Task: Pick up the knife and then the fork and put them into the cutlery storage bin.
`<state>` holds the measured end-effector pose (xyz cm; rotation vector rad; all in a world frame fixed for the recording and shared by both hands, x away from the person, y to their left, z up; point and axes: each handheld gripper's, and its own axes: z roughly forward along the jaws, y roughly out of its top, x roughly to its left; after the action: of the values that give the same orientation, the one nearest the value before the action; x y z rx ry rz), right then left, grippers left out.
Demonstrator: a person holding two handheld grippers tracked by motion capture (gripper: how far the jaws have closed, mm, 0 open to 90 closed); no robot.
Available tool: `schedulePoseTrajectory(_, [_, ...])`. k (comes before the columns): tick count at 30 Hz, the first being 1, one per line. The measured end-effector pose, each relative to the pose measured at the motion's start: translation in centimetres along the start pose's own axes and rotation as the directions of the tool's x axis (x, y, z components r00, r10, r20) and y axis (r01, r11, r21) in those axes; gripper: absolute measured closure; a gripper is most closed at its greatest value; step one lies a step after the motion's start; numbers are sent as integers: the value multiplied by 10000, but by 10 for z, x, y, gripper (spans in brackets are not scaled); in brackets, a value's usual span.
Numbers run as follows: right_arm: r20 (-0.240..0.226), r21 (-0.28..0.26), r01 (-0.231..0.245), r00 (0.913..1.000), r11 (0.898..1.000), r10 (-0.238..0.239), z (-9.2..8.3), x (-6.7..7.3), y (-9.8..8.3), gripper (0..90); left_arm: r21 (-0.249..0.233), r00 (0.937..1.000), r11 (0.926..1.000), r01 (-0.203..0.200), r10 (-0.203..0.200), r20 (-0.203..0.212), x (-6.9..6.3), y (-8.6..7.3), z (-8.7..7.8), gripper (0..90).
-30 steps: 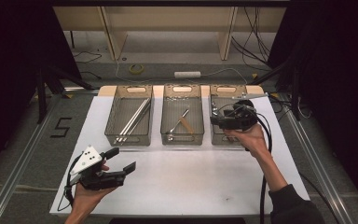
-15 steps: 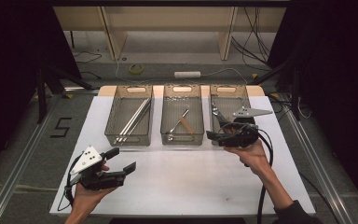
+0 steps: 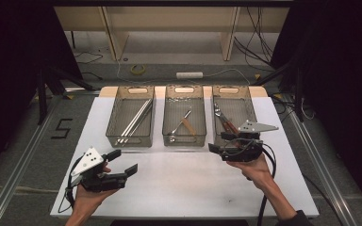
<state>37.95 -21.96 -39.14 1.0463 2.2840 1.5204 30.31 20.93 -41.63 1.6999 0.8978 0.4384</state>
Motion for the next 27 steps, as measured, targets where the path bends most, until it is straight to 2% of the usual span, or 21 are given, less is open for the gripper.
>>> schedulePoseTrajectory(12, [-24, -610, 260, 9997, 9978, -262, -16, 10, -23, 262, -13, 10000, 10000, 56, -56, 80, 0, 0, 0, 168])
schedulePoseTrajectory(21, [-38, -688, 302, 9995, 9972, -305, -22, 14, -40, 242, 1, 9998, 9999, 138, -138, 152, 1, 0, 0, 168])
schedulePoseTrajectory(27, [20, -833, 283, 9996, 9961, -282, -28, 15, -47, 199, 29, 9997, 9999, 153, -154, 183, 1, 0, 0, 168])
